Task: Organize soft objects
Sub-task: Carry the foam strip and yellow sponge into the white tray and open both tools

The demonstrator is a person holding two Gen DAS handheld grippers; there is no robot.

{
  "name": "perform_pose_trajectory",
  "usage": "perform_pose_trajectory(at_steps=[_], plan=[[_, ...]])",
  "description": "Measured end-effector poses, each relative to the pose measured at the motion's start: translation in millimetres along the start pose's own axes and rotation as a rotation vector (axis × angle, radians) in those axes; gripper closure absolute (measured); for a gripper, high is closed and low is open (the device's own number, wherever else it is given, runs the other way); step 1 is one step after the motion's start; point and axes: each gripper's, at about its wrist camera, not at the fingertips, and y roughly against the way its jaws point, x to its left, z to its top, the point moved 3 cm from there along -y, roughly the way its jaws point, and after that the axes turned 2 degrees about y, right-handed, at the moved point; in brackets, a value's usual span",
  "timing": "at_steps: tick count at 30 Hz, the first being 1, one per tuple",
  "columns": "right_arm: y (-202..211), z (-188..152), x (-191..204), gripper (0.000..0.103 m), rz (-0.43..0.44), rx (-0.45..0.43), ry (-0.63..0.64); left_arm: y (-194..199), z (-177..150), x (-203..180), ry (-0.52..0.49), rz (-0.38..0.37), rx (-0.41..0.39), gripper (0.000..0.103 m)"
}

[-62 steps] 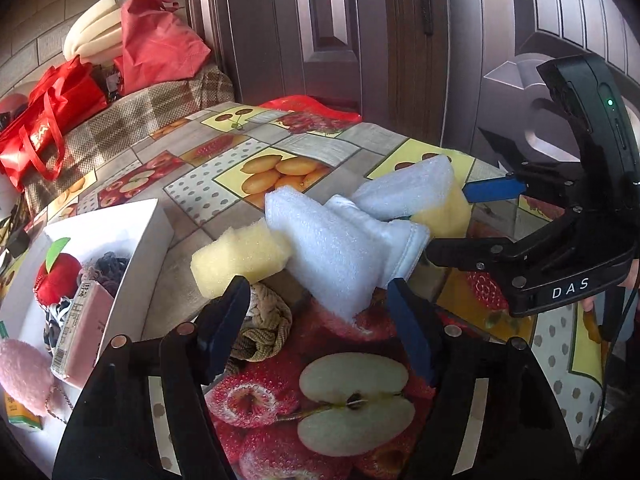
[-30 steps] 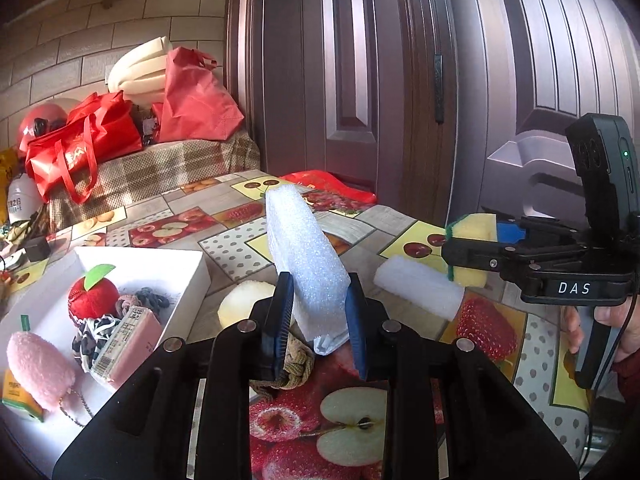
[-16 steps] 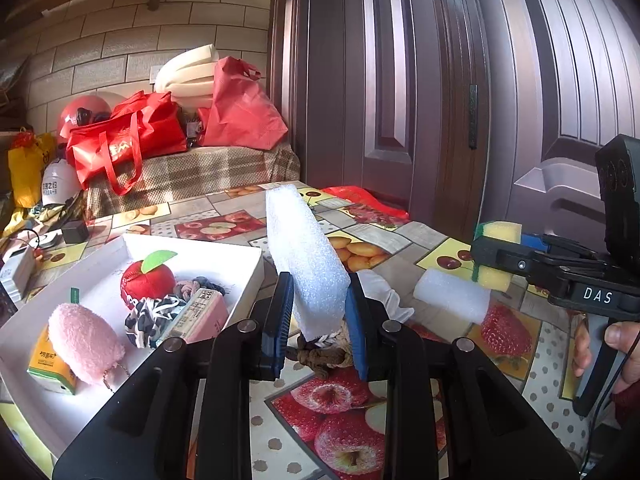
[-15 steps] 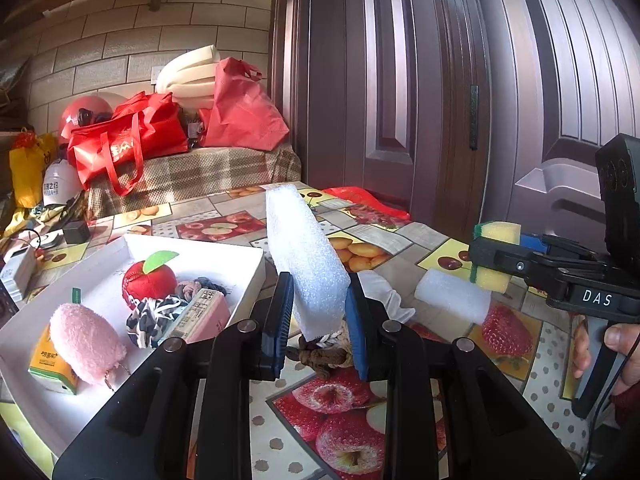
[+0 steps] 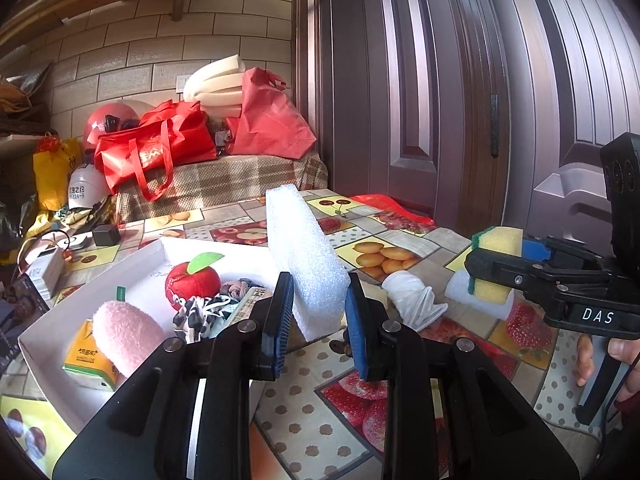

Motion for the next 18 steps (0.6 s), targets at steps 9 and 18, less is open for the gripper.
perform_pose_trajectory(at_steps=[9,18], plan=[[-14.5,2.0,23.2,0.046,0.034,0.008,0.028,16.1,-6.3,38.4,-0.006,0.096,-0.003,0.078],[-37.2,3.8,49.3,0.046,0.092,0.038,0.052,24.4,-11.0,77.0,0.03,0.177,-0.005,0.078]])
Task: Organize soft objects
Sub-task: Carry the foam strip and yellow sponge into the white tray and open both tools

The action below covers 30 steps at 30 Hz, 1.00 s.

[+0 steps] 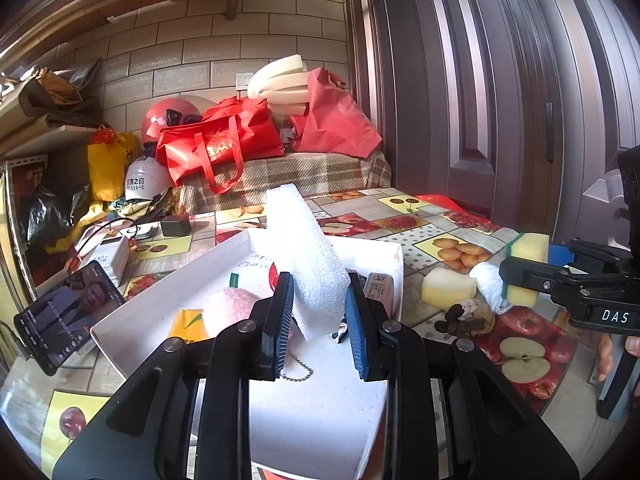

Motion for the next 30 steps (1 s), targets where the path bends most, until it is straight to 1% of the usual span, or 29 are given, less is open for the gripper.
perform_pose_trajectory(at_steps=[5,12,21,25,30], plan=[[-16.7,0.7,18.3,0.046,0.039,0.02,0.016,-0.6,-0.3,15.0,0.001,0.032,-0.004,0.078],[-33.6,4.9,48.1,0.046,0.087,0.011,0.053,-9.0,-0.6,49.0,0.039,0.086,0.012,0.078],[-59.4,11.0,95.8,0.046,0.192,0.028,0.122,-26.0,0.1,65.6,0.024,0.131,0.033,0.078],[-70.0,12.8,105.0,0.046,0.214,0.044,0.124,-33.6,1.5,74.1,0.028,0.142,0.043,0.078],[-84.3,15.4,112.7,0.046,0.218,0.071,0.117,-44.2,4.4,83.6,0.028,0.165,0.051,0.078]])
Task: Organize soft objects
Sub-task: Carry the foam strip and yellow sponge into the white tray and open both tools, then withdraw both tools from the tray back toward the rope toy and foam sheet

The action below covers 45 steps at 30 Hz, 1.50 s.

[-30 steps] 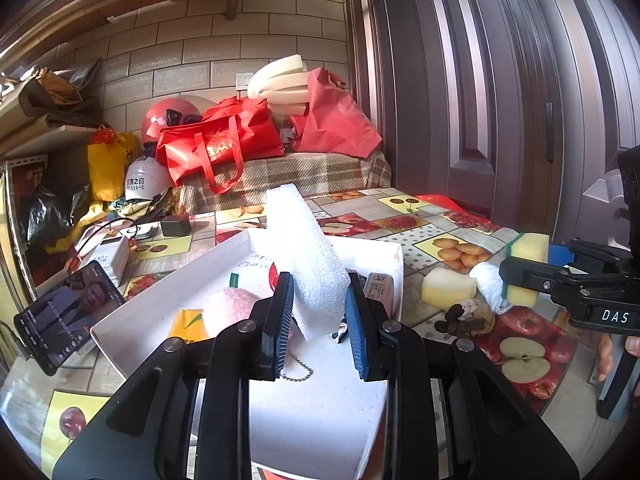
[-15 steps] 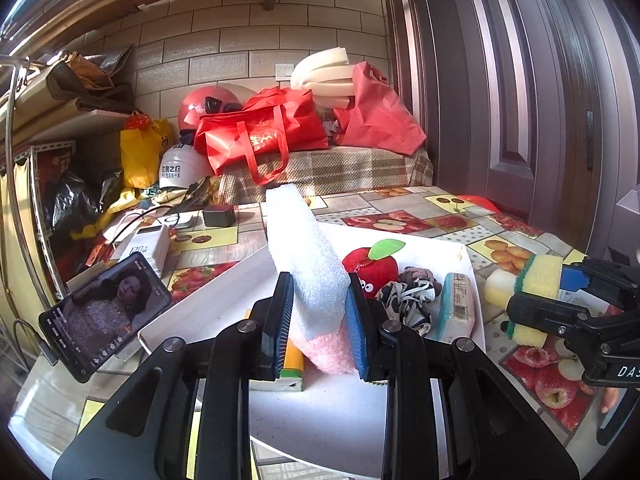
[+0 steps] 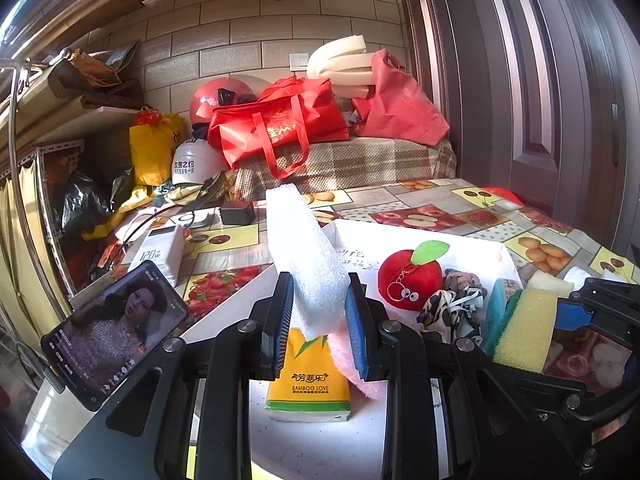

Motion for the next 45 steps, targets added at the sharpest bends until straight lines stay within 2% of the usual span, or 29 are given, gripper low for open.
perform_pose_trajectory(at_steps=[7,15,16,17,18,19,21,22,37,45], plan=[[-22.4,6.6,-9.4,0.046,-0.027,0.034,-0.044,-18.4,3.8,9.3,0.022,-0.001,0.034,0.078],[-28.7,8.9,-16.0,0.044,-0.061,0.049,-0.071,-31.2,6.2,2.9,-0.025,0.009,0.061,0.075],[-28.1,8.8,-15.4,0.037,-0.065,0.048,-0.069,-30.2,6.4,3.4,-0.023,0.014,0.055,0.064],[-27.8,8.9,-15.1,0.023,-0.07,0.048,-0.067,-29.1,6.7,4.6,-0.019,0.027,0.049,0.046],[-27.5,8.9,-17.8,0.02,-0.104,0.047,-0.075,-28.3,7.6,7.3,-0.004,0.045,0.042,0.037],[-26.9,8.7,-20.8,0.018,-0.115,0.046,-0.089,-27.5,7.9,10.5,0.012,0.048,0.04,0.021],[-26.9,8.6,-27.9,0.008,-0.116,0.046,-0.121,-25.7,8.1,17.6,0.047,0.052,0.031,0.01],[-26.1,8.3,-31.7,0.0,-0.13,0.043,-0.14,-24.7,8.1,20.1,0.059,0.057,0.027,0.001],[-17.9,11.3,-28.3,0.0,-0.143,-0.013,-0.115,-14.2,9.4,21.7,0.054,0.114,-0.036,0.0],[-7.6,13.1,-24.0,0.0,-0.144,-0.075,-0.092,-7.6,7.8,25.3,0.079,0.132,-0.047,0.0]])
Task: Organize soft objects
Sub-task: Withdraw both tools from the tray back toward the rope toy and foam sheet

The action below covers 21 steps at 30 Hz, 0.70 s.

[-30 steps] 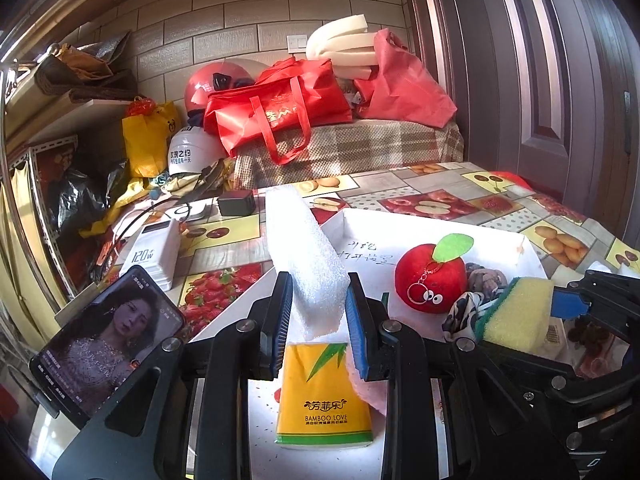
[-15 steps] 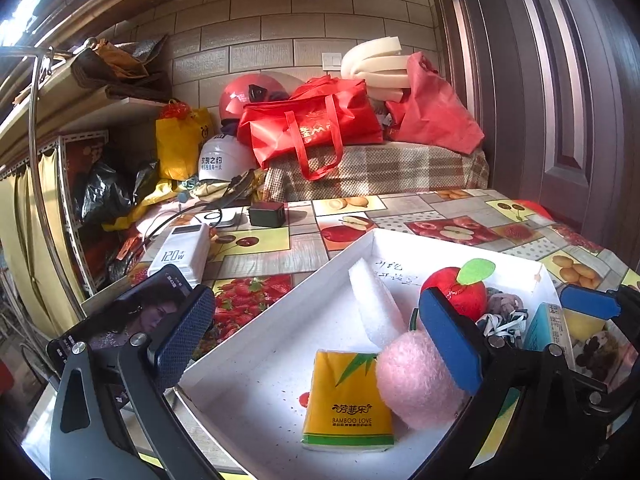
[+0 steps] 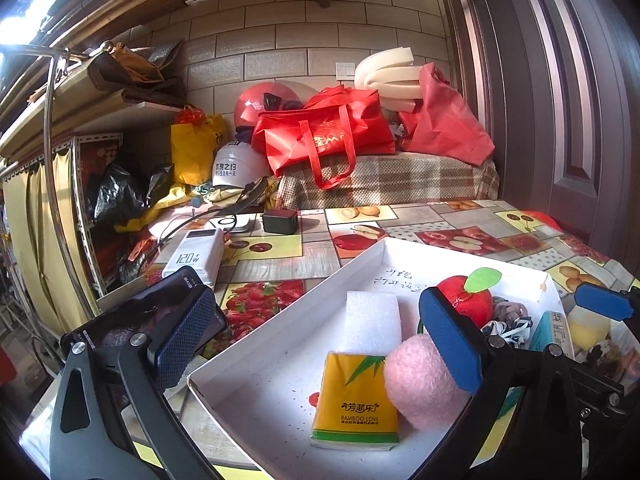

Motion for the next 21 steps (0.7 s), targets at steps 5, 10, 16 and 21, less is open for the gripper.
perform_pose_trajectory(at_steps=[5,10,16,21], plan=[[4.2,-1.4,-1.2,0.0,0.0,-0.002,0.0,2.7,-0.8,-0.8,0.0,-0.002,-0.001,0.0],[12.3,-5.3,-8.8,0.0,-0.001,0.004,-0.026,11.0,-2.2,-5.1,0.003,-0.011,-0.003,0.0],[24.4,-9.7,-18.2,0.0,0.003,0.0,-0.056,24.4,-5.7,-18.0,-0.013,-0.039,-0.003,0.0],[31.4,-12.6,-24.6,0.0,-0.001,0.002,-0.07,38.7,-10.6,-35.4,-0.039,-0.084,0.003,0.0]])
